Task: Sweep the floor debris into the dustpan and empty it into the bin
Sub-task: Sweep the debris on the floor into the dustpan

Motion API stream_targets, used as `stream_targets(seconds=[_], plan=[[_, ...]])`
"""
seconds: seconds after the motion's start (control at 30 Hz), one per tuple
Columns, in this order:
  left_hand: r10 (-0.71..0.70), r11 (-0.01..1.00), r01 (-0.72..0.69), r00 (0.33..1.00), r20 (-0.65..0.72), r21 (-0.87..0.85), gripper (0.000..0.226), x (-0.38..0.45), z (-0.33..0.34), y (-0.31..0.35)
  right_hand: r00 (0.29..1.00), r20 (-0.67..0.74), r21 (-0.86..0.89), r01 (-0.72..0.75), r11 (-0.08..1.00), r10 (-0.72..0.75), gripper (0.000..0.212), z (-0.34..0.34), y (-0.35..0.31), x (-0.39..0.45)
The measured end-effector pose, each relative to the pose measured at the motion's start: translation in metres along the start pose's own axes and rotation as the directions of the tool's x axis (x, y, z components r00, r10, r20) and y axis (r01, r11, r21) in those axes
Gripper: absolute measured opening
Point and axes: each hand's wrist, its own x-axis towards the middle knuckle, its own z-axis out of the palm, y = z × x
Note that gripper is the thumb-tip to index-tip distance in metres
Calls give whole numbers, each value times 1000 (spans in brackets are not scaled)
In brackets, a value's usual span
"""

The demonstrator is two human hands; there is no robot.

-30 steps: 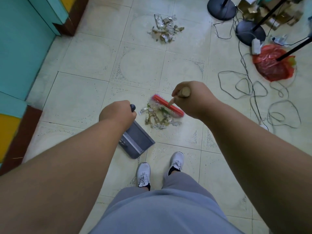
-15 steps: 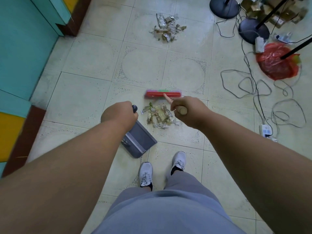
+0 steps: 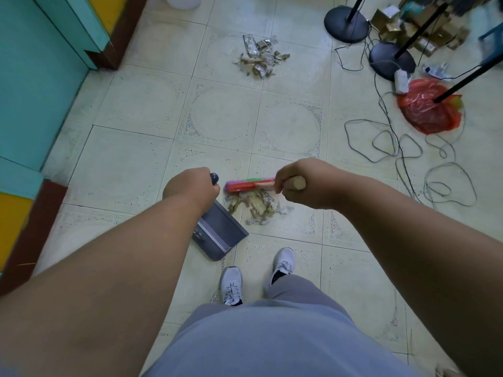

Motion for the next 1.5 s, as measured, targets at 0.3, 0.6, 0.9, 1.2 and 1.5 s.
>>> stream_targets(seconds=[0.3,0.6,0.9,1.2,1.5], plan=[[27,1000,-27,999,23,-15,17,-2,4,5,953,-256,173,-119,978,162,13,-1,10,-3],[42,999,-42,999,19,-1,17,2,6,-1,856,-329,393,-259,882,398,15,22,7,14],[43,999,-42,999,15,-23,19,3,5,-5,890,-255,510,-209,835,378,15,36,-29,7],[49,999,-48,999,8,-13,20,-5,6,-4,917,-230,544,-157,824,327,19,33,-49,0],[44,999,-44,999,-4,-21,16,-11,11,-3,956,-186,497,-106,861,226,18,36,-64,-12]])
